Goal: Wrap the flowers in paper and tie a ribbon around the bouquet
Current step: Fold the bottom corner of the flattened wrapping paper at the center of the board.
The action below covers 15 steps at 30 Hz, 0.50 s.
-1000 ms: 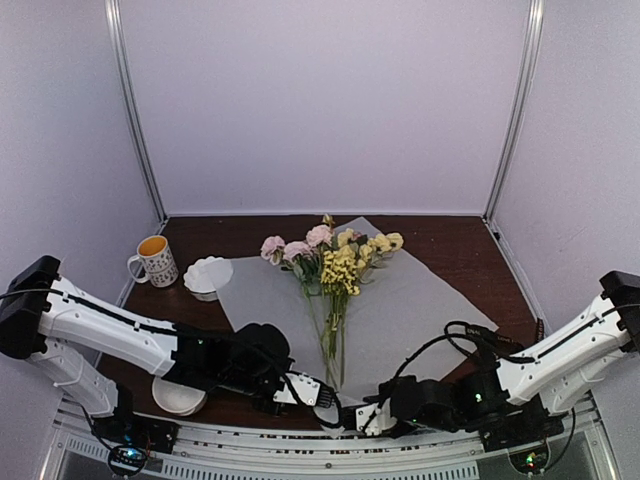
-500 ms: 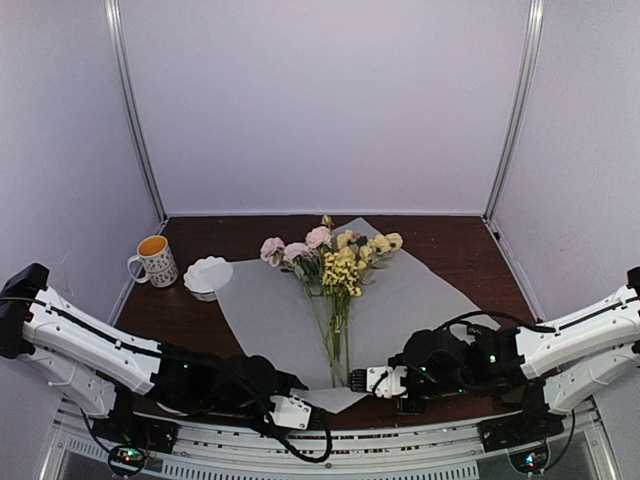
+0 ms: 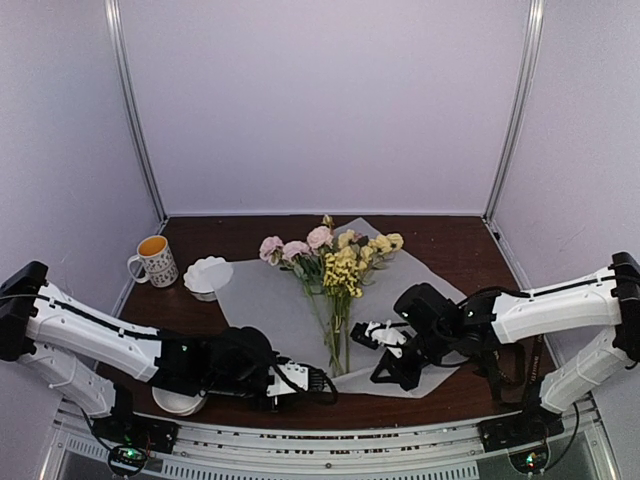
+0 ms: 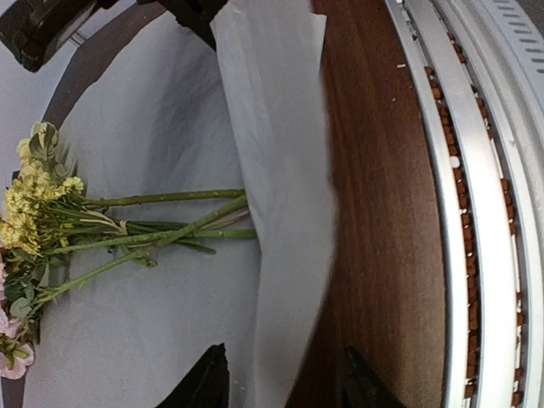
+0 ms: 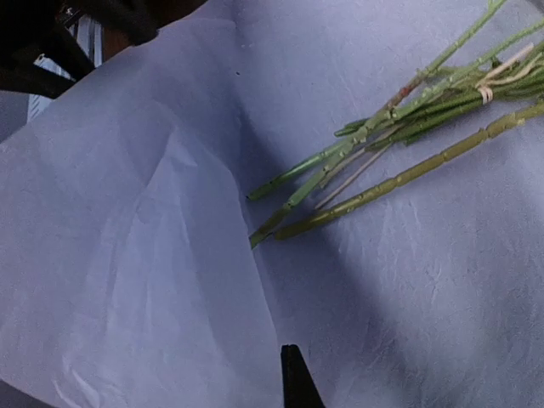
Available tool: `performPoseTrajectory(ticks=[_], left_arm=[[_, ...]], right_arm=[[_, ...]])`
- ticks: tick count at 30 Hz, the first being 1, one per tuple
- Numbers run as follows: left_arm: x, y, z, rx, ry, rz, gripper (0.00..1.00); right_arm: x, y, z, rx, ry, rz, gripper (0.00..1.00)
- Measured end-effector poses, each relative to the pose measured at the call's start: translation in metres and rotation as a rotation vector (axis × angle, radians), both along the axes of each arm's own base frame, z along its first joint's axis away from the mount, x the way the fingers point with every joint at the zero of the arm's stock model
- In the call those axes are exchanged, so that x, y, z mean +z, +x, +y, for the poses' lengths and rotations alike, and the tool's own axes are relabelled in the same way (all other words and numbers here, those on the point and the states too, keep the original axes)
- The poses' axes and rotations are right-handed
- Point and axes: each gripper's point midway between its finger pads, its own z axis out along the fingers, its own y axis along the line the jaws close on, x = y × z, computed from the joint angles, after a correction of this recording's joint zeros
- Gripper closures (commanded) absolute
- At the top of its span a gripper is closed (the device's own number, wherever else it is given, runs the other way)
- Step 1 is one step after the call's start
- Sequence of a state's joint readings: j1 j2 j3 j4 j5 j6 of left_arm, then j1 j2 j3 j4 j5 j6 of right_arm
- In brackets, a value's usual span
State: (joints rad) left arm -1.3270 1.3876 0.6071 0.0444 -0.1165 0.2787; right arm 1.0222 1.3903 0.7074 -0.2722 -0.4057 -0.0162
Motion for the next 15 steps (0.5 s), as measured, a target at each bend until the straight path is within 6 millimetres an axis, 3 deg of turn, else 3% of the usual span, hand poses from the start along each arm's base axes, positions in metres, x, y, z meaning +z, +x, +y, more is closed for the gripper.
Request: performPoseTrajectory(ticks=[5,8,13,15], left_arm=[[-0.005,-0.001,-0.008,0.014,-0.009,0.077,0.86],[-0.006,0.006,-0.007,0.049,-0.015,0.109,0.85],[-0.011,0.018,-0.009,0.113,-0.012,0.153,0.76],[-0.017,0.022,-0.009,0.14,0.0,0.172,0.81]], right_arm=[[-0.02,0.002,-0.004,-0.087,-0.017,0.168,1.0],[-0.026,0.004,-0.004,-0.129,-0.019,0.227,1.0],[-0.029,0.01,-0.005,-0.181,-0.014,0.268,0.98],[-0.029,0.012,-0.005,-0.192,-0.01,0.271,0.95]])
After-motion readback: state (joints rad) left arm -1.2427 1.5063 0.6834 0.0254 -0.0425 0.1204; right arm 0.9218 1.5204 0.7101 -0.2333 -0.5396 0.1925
